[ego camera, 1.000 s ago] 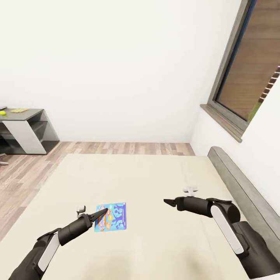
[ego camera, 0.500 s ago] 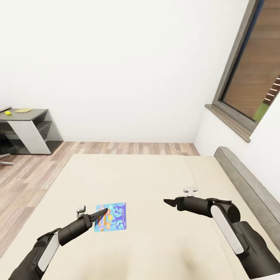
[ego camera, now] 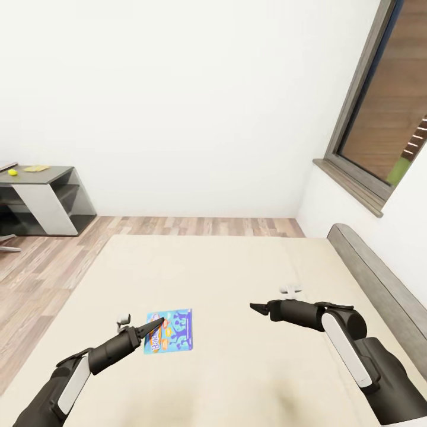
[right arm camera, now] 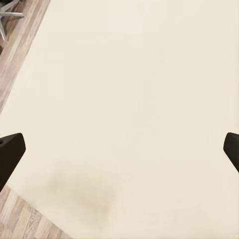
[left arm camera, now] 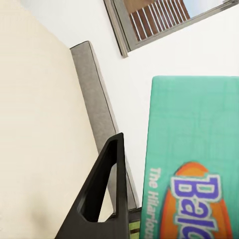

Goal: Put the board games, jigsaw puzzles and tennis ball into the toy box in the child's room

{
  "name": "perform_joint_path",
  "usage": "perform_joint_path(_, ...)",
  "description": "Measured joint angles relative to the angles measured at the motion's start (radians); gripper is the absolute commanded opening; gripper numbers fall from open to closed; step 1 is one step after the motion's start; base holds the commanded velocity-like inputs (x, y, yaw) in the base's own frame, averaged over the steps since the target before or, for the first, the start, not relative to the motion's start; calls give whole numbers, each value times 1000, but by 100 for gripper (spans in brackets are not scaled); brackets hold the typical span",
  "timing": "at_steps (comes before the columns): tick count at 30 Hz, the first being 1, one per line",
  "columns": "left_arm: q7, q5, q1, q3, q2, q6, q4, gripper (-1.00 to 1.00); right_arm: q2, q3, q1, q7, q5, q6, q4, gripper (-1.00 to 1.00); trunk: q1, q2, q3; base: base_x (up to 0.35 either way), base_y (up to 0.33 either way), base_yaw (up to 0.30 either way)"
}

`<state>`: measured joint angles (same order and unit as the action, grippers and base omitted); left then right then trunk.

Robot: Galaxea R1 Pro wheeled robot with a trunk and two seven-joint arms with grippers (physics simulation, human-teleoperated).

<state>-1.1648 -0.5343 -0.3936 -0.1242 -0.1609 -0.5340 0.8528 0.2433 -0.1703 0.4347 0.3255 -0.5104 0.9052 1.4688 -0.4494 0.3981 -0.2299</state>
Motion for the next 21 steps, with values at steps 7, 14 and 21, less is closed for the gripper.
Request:
perform_joint_path(7,0,1,0,0,0,0,0,-100,0,0,0,0,0,0,0,100,0,0,0,0,33,0)
perform_joint_path(14,-1,1,0,0,0,-1,0,-100,0,0,0,1,0,0,0,100,0,0,0,0,194,0)
perform_joint_path(21,0,1,0,0,0,-1,0,-100,0,1,0,-1,0,-1,-1,100,0,0,0,0,236,-58)
